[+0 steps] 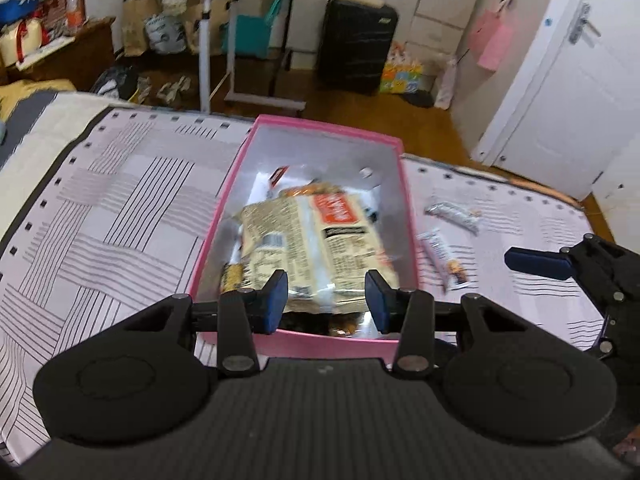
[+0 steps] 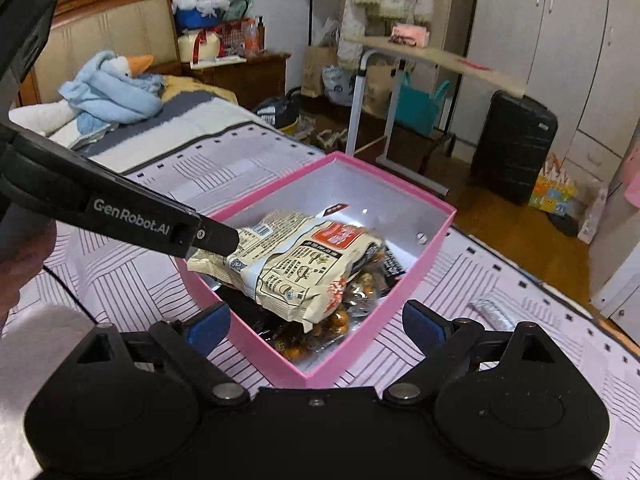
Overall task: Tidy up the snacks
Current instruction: 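Move the left gripper to the white snack bar and grasp it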
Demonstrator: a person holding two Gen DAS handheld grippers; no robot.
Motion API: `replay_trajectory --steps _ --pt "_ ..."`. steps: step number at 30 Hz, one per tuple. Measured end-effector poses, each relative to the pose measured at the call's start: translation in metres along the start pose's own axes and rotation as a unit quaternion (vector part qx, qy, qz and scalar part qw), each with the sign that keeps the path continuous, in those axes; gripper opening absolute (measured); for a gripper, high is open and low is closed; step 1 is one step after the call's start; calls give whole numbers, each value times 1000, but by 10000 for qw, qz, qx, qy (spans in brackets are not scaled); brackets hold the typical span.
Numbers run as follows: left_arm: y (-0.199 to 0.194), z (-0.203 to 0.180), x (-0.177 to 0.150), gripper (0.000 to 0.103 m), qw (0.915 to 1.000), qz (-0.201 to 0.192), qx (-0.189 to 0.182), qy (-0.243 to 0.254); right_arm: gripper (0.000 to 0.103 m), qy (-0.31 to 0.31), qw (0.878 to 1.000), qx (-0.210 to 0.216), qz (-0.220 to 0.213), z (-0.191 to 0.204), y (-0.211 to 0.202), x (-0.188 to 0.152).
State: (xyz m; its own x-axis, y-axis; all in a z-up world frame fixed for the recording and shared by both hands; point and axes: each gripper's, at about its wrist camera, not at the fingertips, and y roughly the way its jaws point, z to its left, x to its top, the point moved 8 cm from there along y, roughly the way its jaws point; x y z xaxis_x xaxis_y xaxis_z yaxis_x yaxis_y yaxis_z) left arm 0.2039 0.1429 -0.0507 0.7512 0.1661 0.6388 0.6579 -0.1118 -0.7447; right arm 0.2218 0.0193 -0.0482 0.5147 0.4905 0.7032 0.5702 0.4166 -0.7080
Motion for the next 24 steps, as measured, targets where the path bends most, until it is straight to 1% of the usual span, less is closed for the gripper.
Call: replay_trajectory --steps 2,4,6,8,10,11,14,16,17,19,21,23,24 --pt "-11 -11 4 42 9999 -91 -91 70 96 47 9999 -116 -28 -7 -13 -1" --pt "-20 -23 7 43 9996 -174 -202 113 97 160 9992 -313 -178 -17 -28 -5" --pt "-26 -36 9 45 9991 -238 -304 147 97 293 9984 -418 -249 -31 -41 -9" --pt "-27 -50 9 45 9987 -276 -389 174 97 477 9975 -433 -285 -47 -51 -12" --pt "-27 -62 9 45 9980 -284 -558 41 97 777 9956 -466 -255 -70 -61 -17" --pt "-27 -68 9 44 9977 -271 -620 -16 97 893 9948 -440 -235 -77 -65 -20" --pt "-26 -88 11 44 9967 -338 -737 29 97 1293 9906 -232 -392 -100 -80 -25" --pt "-21 -101 13 44 9966 -352 -740 77 96 1477 9874 -218 -519 -117 -84 -28" --pt "-17 -109 15 44 9966 -359 -729 109 93 1520 9862 -285 -583 -126 -85 -28" --pt "-6 -121 17 44 9971 -355 -662 135 93 1581 9839 -465 -687 -145 -81 -28" --pt "11 -136 19 45 9973 -358 -616 150 90 1679 9811 -526 -805 -164 -75 -28" --pt "28 -147 19 43 9976 -378 -561 126 87 1794 9797 -489 -755 -182 -61 -29" --pt "37 -153 20 43 9973 -416 -596 96 85 1817 9798 -459 -691 -191 -53 -30"
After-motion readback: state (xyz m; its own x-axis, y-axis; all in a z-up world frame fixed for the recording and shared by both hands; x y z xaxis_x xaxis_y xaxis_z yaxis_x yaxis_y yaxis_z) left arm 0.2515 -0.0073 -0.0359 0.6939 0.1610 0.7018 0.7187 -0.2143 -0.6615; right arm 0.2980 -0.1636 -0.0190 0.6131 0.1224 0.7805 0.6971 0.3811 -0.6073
